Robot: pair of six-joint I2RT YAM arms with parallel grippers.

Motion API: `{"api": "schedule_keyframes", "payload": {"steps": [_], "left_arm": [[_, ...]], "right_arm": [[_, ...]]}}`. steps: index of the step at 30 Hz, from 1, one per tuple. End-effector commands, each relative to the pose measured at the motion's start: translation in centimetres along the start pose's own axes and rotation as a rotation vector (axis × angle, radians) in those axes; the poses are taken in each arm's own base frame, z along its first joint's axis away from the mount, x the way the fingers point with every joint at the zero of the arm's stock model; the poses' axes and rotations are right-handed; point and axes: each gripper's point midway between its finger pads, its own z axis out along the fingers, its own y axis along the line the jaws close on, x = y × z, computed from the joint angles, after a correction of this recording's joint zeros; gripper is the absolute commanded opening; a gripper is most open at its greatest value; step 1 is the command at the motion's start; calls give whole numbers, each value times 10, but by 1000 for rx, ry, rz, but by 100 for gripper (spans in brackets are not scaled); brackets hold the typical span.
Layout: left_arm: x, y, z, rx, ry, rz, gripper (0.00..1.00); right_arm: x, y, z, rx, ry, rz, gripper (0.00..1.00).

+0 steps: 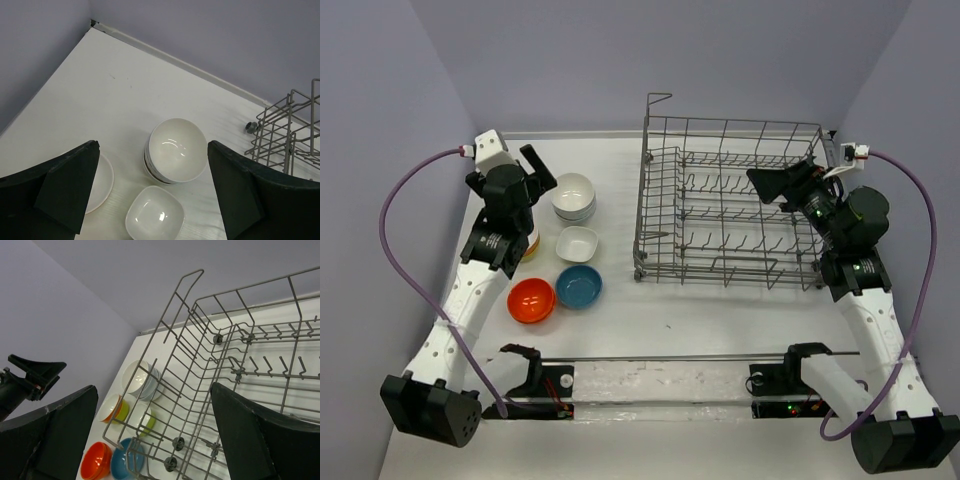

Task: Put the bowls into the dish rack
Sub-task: Pick up the bowl from the corner of the board.

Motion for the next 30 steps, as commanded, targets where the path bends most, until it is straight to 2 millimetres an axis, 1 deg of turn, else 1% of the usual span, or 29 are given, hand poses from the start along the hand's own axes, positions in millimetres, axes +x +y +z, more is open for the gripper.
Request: {"api": "schedule_keyframes", "payload": {"steps": [1,3,4,6,7,9,10,12,13,15,16,17,24,28,29,30], "left_arm": [[-20,-11,6,13,-19,-42,96],[-15,-13,13,9,5,-33,94],[-9,-15,20,0,28,-24,93],[-1,-14,28,-14,54,-18,88],[9,-14,37,-27,81,-8,87],[19,-16,46,-19,115,-6,81],[30,-16,54,-26,145,-3,79],[40,-18,61,-21,178,2,76],[48,-16,67,-35,201,15,74],[57,-11,73,-60,222,26,72],[65,-9,78,-77,243,28,71],[67,-6,80,-90,249,31,68],[94,3,95,-126,305,45,62],[105,8,102,-138,338,49,57],[111,9,105,-142,357,53,56],[113,9,106,-143,361,51,55]], "right_arm": [[-7,11,-5,-35,-22,-5,100],[-6,10,-5,-32,-18,-3,100],[-6,9,-5,-30,-18,-2,100],[-6,10,-5,-29,-16,-3,100],[-7,10,-5,-28,-18,-5,100],[-7,9,-5,-23,-17,-3,100],[-7,9,-5,-23,-17,-1,100],[-6,8,-5,-20,-16,0,100],[-6,8,-5,-17,-15,0,100],[-5,6,-6,-14,-16,0,100],[-4,5,-5,-11,-17,2,100],[-4,4,-5,-9,-16,3,100],[-3,1,-2,-1,-14,11,100],[-3,0,-2,2,-16,11,100],[-2,0,-2,3,-15,14,100],[-2,0,-2,1,-14,14,100]]}}
